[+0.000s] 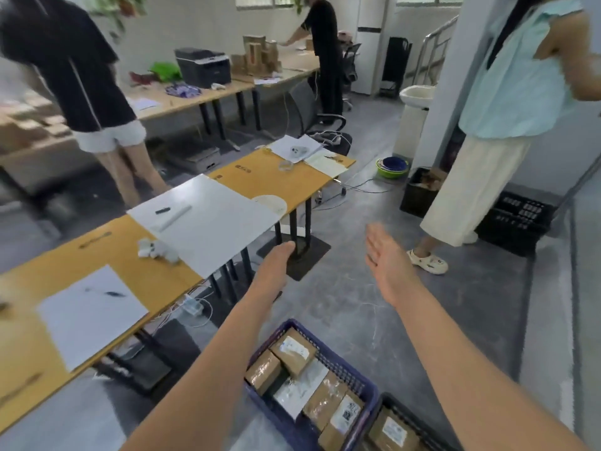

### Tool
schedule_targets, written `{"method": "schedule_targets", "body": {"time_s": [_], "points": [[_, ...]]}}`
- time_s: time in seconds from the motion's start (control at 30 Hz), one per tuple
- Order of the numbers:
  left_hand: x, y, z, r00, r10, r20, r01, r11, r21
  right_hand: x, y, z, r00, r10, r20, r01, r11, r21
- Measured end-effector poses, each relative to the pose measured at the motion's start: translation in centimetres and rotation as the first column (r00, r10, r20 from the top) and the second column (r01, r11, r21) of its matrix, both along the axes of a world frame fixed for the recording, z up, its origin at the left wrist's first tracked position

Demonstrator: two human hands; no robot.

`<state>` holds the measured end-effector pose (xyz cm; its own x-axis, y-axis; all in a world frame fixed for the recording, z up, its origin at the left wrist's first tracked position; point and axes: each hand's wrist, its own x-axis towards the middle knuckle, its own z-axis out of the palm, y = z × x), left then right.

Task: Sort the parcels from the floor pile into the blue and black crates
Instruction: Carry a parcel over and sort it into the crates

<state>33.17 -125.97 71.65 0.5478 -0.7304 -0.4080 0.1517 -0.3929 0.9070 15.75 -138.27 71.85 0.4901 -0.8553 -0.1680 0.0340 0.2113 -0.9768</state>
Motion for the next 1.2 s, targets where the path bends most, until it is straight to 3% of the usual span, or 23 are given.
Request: {"method": "schedule_targets", "body": {"time_s": [0.3, 0.57, 0.8, 1.07, 1.2], "points": [[1.1, 14.7, 1.4, 0.906, 0.423, 0.005, -0.422, 0.906, -0.017, 7.9, 8.8, 0.7, 0.907, 0.417, 0.062, -0.419, 0.908, 0.024], [0.9, 31.0, 1.1, 0.685, 0.728, -0.007, -0.727, 0.684, -0.06, 14.4, 21.9, 0.7, 0.638, 0.77, 0.013, -0.77, 0.638, 0.032], [-0.2, 45.3, 0.3, 0.488, 0.872, -0.025, -0.872, 0.487, -0.037, 18.6, 35.6, 0.4, 0.405, 0.912, -0.067, -0.91, 0.409, 0.061], [-1.6, 60.9, -2.3, 0.307, 0.946, -0.102, -0.952, 0.306, -0.023, 21.2, 52.0, -0.2, 0.25, 0.966, -0.064, -0.964, 0.255, 0.079], [-2.9, 66.5, -4.0, 0.197, 0.972, -0.126, -0.98, 0.197, -0.011, 21.8, 58.5, -1.4, 0.131, 0.987, -0.098, -0.986, 0.14, 0.091]]}}
